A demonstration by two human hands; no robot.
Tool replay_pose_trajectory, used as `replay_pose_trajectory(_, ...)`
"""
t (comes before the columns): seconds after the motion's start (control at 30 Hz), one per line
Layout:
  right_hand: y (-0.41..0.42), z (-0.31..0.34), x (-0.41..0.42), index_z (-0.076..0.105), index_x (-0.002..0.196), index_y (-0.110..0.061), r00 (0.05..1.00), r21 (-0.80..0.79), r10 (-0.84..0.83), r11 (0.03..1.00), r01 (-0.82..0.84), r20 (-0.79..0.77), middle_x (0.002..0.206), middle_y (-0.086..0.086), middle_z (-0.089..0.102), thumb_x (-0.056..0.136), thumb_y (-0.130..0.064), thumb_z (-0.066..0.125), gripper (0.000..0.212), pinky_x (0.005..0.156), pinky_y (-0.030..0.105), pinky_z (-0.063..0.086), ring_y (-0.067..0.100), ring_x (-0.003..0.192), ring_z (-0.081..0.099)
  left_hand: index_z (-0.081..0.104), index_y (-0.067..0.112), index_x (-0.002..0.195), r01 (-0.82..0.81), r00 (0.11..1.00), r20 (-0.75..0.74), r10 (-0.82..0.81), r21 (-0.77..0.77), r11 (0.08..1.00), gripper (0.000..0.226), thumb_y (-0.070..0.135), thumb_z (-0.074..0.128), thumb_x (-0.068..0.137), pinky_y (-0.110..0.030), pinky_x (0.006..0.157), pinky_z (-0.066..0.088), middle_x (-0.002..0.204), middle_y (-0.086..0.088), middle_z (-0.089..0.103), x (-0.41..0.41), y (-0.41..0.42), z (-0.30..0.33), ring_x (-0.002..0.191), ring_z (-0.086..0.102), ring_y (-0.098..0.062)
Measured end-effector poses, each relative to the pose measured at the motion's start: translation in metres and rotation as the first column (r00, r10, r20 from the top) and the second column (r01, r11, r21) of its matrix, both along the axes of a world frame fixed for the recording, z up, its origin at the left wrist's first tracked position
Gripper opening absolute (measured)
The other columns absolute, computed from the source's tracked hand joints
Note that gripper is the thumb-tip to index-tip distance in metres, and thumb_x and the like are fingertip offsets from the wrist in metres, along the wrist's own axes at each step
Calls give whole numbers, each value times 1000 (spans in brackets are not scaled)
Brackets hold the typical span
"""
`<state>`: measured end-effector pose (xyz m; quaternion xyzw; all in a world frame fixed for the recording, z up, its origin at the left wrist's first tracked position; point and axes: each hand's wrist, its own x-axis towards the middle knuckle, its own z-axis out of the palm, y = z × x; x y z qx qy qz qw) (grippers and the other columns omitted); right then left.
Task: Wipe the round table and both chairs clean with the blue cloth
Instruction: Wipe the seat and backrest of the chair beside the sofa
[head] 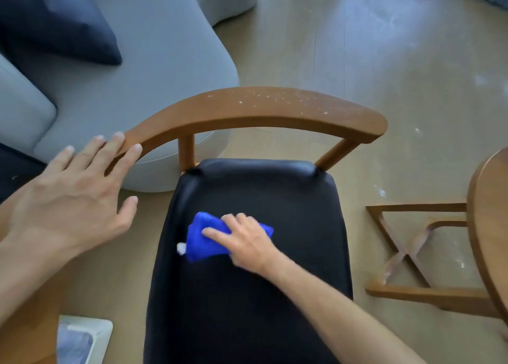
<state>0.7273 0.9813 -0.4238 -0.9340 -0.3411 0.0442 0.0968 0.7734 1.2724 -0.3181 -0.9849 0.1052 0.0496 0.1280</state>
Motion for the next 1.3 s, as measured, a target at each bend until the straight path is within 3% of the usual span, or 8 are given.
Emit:
replay_pose_trajectory(0.17,-169,2,72,41,141,-27,600,-135,-798,601,788,-50,121,19,50,83,-12,57,63,85,44,49,40,100,54,7,30,154,-27,1000,9,27,-24,999,86,60,26,75,-33,115,-3,159,7,-1,3,2,-9,146,-2,-10)
replay_pose_trajectory(0.3,-184,-12,33,40,141,-25,184,-65,-960,201,977,-209,123,21,49,86,-15,52,57,89,41,43,42,105,52,19,23,152,-18,998,66,19,-11,1000,82,60,30,80,-49,108,26,156,-8,27,0,-9,5,139,30,-29)
replay_pose_trajectory(0.47,-81,-2,-42,51,134,-22,533,63,-819,533,844,-210,112,16,51,77,-9,62,60,75,38,47,37,88,54,16,18,153,-29,998,-48,28,-5,1000,77,56,23,85,-50,114,24,158,-13,21,-5,-28,39,144,22,-31)
replay_pose_trajectory(0.57,21,0,-102,64,120,-18,847,87,-484,855,511,-221,92,13,58,60,-3,69,62,56,37,49,30,65,51,6,19,154,-16,995,-100,16,5,1000,72,49,29,93,-47,119,16,161,-11,8,-8,-32,47,148,10,-29)
replay_pose_trajectory(0.67,76,1,-143,61,119,-26,956,55,-122,988,141,-268,89,7,56,57,-13,70,64,52,30,43,24,62,47,4,20,154,-25,990,-138,23,-14,1000,72,45,35,94,-45,120,12,162,-8,3,-9,-32,52,149,5,-27)
replay_pose_trajectory(0.93,-58,7,-174,46,133,-38,651,-143,710,639,-756,-269,115,1,55,85,-25,60,51,70,31,46,21,80,52,7,18,153,11,992,-122,-11,-7,1000,73,40,40,92,-47,119,14,161,-11,6,-7,-23,44,148,8,-29)
replay_pose_trajectory(1.1,-183,38,-143,46,123,-43,685,-318,621,608,-728,-381,111,-4,58,59,-23,78,74,69,25,49,17,82,57,10,17,153,14,996,-87,-18,-43,999,74,38,44,91,-49,117,18,161,-12,11,-8,-22,42,147,14,-31)
replay_pose_trajectory(1.3,-206,48,-150,58,111,-36,904,-380,265,840,-388,-336,100,1,63,45,-12,82,75,57,29,52,20,71,59,14,15,151,46,996,-67,-50,-66,997,71,34,46,91,-50,119,11,159,-14,14,-15,-23,51,146,12,-33)
